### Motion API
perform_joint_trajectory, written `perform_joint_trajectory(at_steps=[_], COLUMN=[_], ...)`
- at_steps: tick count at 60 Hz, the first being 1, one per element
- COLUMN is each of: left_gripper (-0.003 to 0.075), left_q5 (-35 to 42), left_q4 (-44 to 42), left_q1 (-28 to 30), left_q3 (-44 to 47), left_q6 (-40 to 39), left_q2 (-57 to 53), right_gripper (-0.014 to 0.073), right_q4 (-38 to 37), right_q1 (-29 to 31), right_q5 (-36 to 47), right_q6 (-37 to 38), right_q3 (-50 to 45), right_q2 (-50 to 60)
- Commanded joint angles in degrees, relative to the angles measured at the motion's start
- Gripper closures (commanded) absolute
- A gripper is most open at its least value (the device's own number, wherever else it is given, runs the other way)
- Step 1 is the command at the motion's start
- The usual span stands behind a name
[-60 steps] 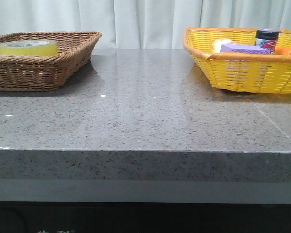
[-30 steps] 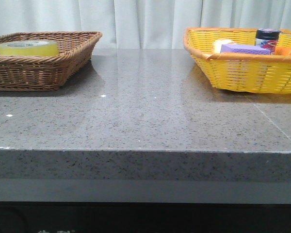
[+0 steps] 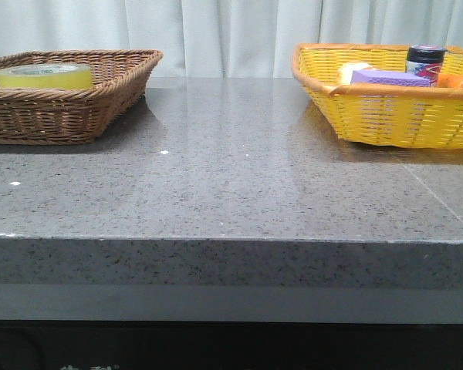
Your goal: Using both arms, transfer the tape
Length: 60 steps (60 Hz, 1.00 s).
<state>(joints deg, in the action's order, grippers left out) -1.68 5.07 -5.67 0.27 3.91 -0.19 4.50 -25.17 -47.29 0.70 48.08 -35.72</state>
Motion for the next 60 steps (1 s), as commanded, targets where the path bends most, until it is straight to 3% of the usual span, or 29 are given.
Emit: perform_joint_trajectory(at_steps=[1, 26, 36, 50, 60], left_gripper=[0.0741, 0.0741, 0.0741, 0.0741, 0.0741], left_q5=[5.1, 5.1, 5.1, 5.1, 5.1], left_q4=[0.0, 0.0, 0.0, 0.0, 0.0], left_q1=[0.2, 0.2, 0.2, 0.2, 0.2], left_q3=[0.4, 0.4, 0.4, 0.4, 0.4], left_q6=[-0.6, -0.6, -0.6, -0.6, -0.6], left_q2=[-1.1, -1.1, -1.1, -1.1, -1.1], right_gripper=[0.0662, 0.0662, 0.0662, 0.0662, 0.0662], right_q4=[0.1, -0.5, -0.5, -0.4, -0.1], right_q1=[0.3, 2.4, 9.7, 20.2, 23.5], right_q5=[3.5, 5.1, 16.8, 38.7, 42.6], right_q6=[-0.1, -0.7, -1.0, -1.0, -1.0], right_q3=[1.5, -1.0, -11.7, -34.8, -43.2], right_q2=[-0.1, 2.8, 13.7, 29.7, 36.7])
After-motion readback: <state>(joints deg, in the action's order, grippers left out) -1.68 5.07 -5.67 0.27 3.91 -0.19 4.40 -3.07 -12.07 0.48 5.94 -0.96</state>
